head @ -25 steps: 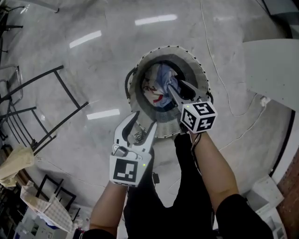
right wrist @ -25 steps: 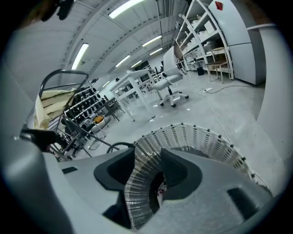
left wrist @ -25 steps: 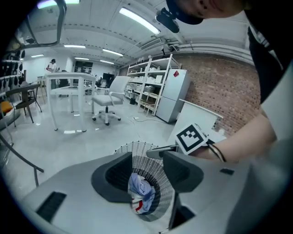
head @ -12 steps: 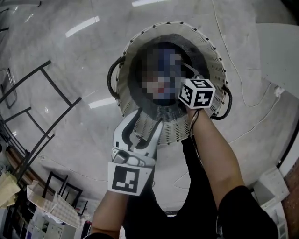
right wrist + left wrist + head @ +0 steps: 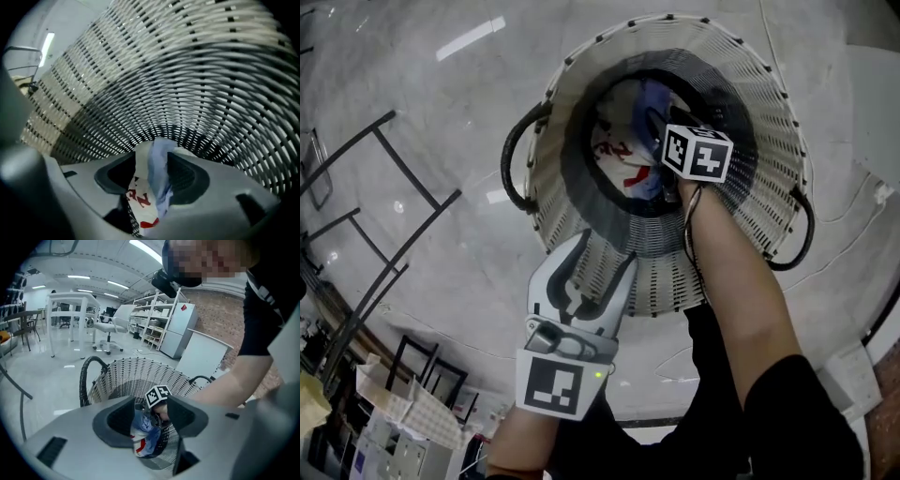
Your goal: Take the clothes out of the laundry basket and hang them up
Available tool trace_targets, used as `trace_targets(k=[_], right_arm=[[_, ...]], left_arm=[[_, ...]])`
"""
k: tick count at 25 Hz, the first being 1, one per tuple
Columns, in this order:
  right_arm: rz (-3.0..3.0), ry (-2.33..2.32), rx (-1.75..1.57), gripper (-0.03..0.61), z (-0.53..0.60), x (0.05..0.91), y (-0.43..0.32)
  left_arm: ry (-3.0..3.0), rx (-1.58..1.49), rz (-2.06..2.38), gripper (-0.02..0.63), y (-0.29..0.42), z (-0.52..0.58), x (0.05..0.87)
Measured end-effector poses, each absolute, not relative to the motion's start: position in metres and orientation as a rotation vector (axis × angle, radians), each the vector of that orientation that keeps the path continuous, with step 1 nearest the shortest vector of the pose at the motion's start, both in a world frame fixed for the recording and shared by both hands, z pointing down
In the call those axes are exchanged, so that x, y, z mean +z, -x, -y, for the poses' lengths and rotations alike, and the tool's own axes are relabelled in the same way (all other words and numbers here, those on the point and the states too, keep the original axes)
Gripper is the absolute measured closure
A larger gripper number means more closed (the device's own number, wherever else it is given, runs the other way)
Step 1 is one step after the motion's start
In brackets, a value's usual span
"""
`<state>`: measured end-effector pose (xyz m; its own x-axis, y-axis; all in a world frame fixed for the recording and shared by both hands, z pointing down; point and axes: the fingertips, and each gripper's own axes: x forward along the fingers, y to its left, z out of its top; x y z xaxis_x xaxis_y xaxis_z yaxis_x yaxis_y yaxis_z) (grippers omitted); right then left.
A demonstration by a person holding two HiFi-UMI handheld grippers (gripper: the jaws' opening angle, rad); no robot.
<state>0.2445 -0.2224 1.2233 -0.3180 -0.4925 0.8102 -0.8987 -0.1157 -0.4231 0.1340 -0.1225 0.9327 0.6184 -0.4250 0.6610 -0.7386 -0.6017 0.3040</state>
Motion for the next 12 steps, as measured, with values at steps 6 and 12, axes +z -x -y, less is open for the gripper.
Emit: trace_targets(k=[6, 12], right_arm=[[1.677, -1.509, 1.458, 0.399, 0.219, 1.27, -0.248], [1.663, -1.543, 1.525, 0.56, 0.215, 1.25, -0.247]], left_arm=[[-2.296, 0.754, 0.885, 0.417, -0.132, 0.12, 0.946], [-2.279, 0.749, 0.884, 0.417, -0.132, 0.115, 0.939]])
